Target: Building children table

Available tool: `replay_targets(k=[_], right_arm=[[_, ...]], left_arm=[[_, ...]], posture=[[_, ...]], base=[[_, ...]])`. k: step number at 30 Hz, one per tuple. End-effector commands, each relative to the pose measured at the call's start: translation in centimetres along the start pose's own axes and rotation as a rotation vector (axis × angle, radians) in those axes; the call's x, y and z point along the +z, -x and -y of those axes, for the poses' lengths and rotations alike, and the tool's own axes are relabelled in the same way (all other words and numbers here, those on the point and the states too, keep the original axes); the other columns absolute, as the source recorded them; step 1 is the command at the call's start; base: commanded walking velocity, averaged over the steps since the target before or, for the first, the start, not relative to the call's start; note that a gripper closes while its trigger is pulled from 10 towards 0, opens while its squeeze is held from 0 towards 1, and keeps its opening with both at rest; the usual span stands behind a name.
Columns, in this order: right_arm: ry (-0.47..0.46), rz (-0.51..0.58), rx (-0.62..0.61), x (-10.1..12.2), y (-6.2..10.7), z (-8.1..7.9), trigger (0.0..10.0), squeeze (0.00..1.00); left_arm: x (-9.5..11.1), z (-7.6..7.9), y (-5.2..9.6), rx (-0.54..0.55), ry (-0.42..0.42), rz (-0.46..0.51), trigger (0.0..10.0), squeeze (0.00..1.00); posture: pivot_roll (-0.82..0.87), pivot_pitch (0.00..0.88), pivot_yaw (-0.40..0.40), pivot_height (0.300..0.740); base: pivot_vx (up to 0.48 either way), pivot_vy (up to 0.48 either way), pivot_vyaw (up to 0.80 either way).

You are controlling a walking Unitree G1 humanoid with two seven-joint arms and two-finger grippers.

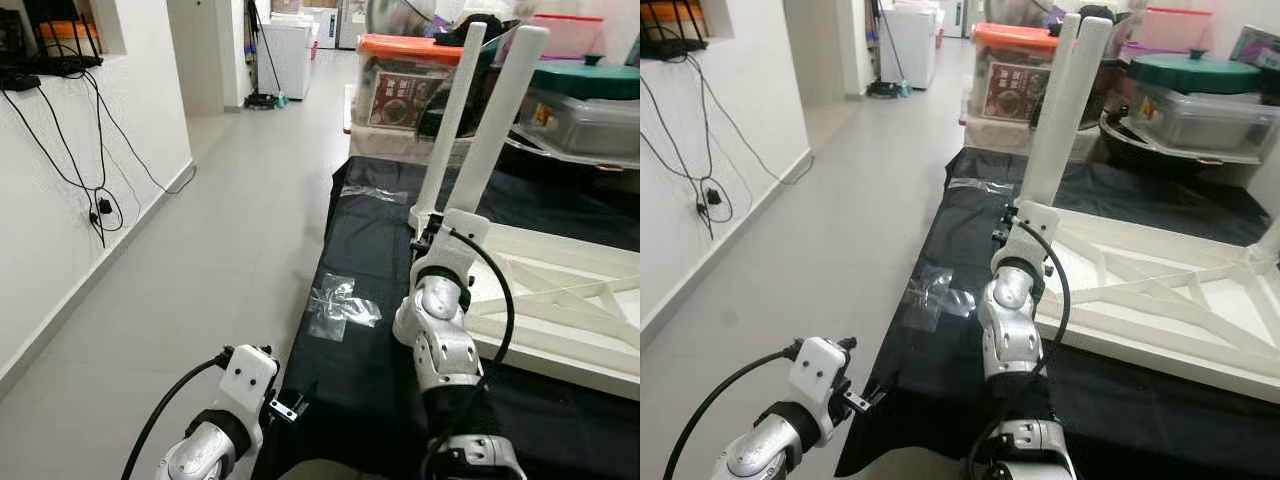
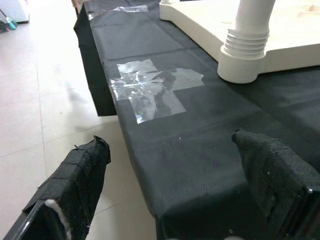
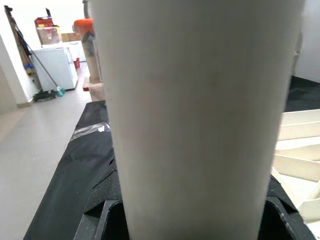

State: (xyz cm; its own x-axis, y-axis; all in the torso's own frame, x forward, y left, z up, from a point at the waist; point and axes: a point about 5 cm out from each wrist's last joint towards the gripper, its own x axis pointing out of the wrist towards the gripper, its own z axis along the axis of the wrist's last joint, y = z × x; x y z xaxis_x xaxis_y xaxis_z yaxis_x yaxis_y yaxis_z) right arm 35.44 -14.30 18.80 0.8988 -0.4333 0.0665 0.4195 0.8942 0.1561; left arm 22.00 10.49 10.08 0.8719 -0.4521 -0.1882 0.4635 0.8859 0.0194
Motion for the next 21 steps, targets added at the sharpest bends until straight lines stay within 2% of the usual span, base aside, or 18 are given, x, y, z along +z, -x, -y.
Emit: replay_targets(k=[1, 2, 3, 4, 8, 9, 11, 12, 13, 15, 17, 19, 20, 21], right_arm=[[-0.137, -0.104, 0.009, -1.1, 1.0, -1.7, 10.0, 0.0], [-0.137, -0.104, 0.009, -1.1, 1.0, -1.7, 10.0, 0.0], [-0.114, -0.08, 0.068, -1.0, 1.2, -1.9, 10.0, 0.0], [-0.1, -0.058, 0.134, -1.0, 1.5, -1.9, 10.0, 1.0], [-0.067, -0.026, 0.17, -1.0, 1.6, -1.5, 10.0, 1.0], [-0.048, 0.014, 0.24, -1.1, 1.6, -0.6, 10.0, 0.0], [-0.048, 0.014, 0.24, -1.1, 1.6, -0.6, 10.0, 0.0], [-0.068, 0.013, 0.292, -1.1, 1.6, -0.6, 10.0, 0.0], [-0.068, 0.013, 0.292, -1.1, 1.6, -0.6, 10.0, 0.0], [-0.112, 0.02, 0.433, -0.9, 1.1, -0.3, 10.0, 0.0], [-0.112, 0.02, 0.433, -0.9, 1.1, -0.3, 10.0, 0.0], [-0.132, 0.01, 0.671, -0.2, -0.2, 0.2, 10.0, 0.0], [-0.139, 0.003, 0.744, 0.1, -0.5, 0.4, 10.0, 0.0], [-0.139, 0.003, 0.744, 0.1, -0.5, 0.4, 10.0, 0.0]], left_arm=[[0.3, 0.1, 0.1, -0.008, -0.018, 0.027, 10.0, 0.0], [0.3, 0.1, 0.1, -0.008, -0.018, 0.027, 10.0, 0.0], [0.9, 0.3, 0.2, -0.022, -0.02, 0.079, 10.0, 0.0], [1.5, 0.6, 0.3, -0.04, -0.026, 0.124, 10.0, 0.0], [1.9, 0.9, 0.4, -0.059, -0.033, 0.161, 10.0, 0.0], [2.3, 1.5, 0.5, -0.096, -0.047, 0.201, 10.0, 0.0], [2.3, 1.5, 0.5, -0.096, -0.047, 0.201, 10.0, 0.0], [2.4, 1.6, 0.6, -0.109, -0.052, 0.209, 10.0, 0.0], [2.4, 1.6, 0.6, -0.109, -0.052, 0.209, 10.0, 0.0], [2.3, 1.7, 0.5, -0.121, -0.058, 0.204, 10.0, 0.0], [2.3, 1.7, 0.5, -0.121, -0.058, 0.204, 10.0, 0.0], [2.2, 1.8, 0.4, -0.126, -0.062, 0.198, 10.0, 0.0], [2.2, 1.8, 0.3, -0.127, -0.064, 0.197, 10.0, 0.0], [2.2, 1.8, 0.3, -0.127, -0.064, 0.197, 10.0, 0.0]], posture=[[0.1, 0.022, -0.031, 0.74], [0.1, 0.022, -0.031, 0.74], [0.1, 0.023, -0.029, 0.74], [0.09, 0.021, -0.029, 0.74], [0.09, 0.017, -0.025, 0.74], [0.08, 0.011, -0.026, 0.74], [0.08, 0.011, -0.026, 0.74], [0.08, 0.01, -0.025, 0.74], [0.08, 0.01, -0.025, 0.74], [0.08, 0.005, -0.024, 0.74], [0.08, 0.005, -0.024, 0.74], [0.08, 0.0, -0.023, 0.74], [0.08, 0.0, -0.024, 0.74], [0.08, 0.0, -0.024, 0.74]], base=[[0.0, 0.0, 0.0], [0.0, 0.0, 0.0], [0.0, 0.0, 0.0], [0.0, 0.0, 0.0], [0.0, 0.0, 0.0], [0.0, 0.0, 0.0], [0.0, 0.0, 0.0], [0.0, 0.0, 0.0], [0.0, 0.0, 0.0], [0.0, 0.0, 0.0], [0.0, 0.0, 0.0], [0.0, 0.0, 0.0], [0.0, 0.0, 0.0], [0.0, 0.0, 0.0]])
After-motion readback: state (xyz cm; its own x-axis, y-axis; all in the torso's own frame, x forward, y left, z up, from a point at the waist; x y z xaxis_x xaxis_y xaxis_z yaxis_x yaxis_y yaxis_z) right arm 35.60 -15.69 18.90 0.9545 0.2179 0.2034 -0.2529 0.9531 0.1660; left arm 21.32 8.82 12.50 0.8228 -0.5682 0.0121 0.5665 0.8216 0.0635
